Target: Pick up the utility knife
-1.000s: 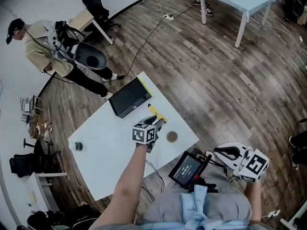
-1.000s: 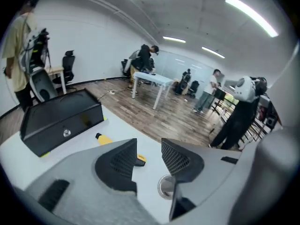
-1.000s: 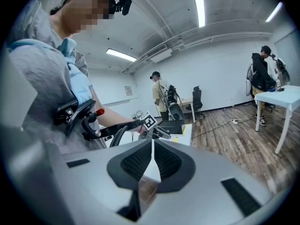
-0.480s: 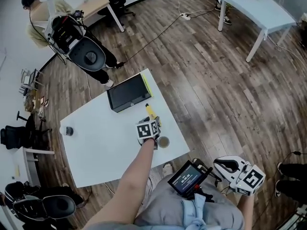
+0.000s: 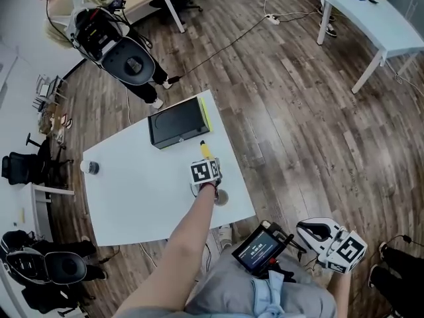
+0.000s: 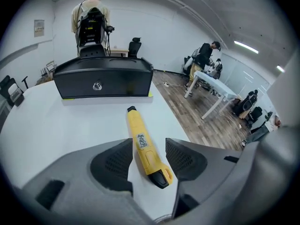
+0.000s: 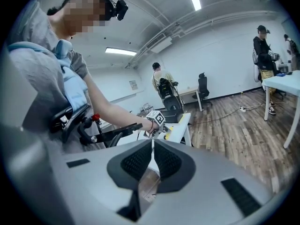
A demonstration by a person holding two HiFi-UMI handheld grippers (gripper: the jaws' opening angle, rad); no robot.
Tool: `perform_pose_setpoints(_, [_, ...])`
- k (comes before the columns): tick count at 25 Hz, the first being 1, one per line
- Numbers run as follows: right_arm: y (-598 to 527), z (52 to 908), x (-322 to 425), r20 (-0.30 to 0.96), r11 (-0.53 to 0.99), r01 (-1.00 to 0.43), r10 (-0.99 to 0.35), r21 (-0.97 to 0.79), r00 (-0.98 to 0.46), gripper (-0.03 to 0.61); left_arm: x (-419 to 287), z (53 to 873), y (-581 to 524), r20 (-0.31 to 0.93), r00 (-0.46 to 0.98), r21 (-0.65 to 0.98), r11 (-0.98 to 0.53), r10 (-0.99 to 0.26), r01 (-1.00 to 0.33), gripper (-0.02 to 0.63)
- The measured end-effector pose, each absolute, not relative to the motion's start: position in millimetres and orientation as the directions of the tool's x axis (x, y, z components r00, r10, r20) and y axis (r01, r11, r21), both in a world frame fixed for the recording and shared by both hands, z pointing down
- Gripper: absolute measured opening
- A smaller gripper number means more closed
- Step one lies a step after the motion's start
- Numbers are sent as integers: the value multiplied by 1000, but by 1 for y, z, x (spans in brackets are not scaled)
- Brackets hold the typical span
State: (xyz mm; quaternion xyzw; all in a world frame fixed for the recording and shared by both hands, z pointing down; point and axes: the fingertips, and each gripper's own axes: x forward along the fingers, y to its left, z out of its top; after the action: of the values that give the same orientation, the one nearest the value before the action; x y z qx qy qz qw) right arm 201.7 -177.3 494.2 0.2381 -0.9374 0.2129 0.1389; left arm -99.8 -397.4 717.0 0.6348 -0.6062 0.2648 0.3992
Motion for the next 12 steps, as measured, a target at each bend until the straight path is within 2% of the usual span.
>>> perform_pose_setpoints(4, [-183, 499, 209, 364, 800, -495, -373, -340, -853, 31, -103, 727, -394, 853, 84, 135, 62, -515, -989, 204])
perform_pose_setpoints(8, [-187, 500, 214, 361, 798, -495, -375, -344, -854, 31, -102, 732, -390, 870, 74, 54, -55, -487, -997, 210])
perform_pose_setpoints(12, [-189, 500, 215, 360, 794, -499, -378, -348, -853, 31, -97, 742, -393, 869, 126, 43, -180, -478, -983, 210])
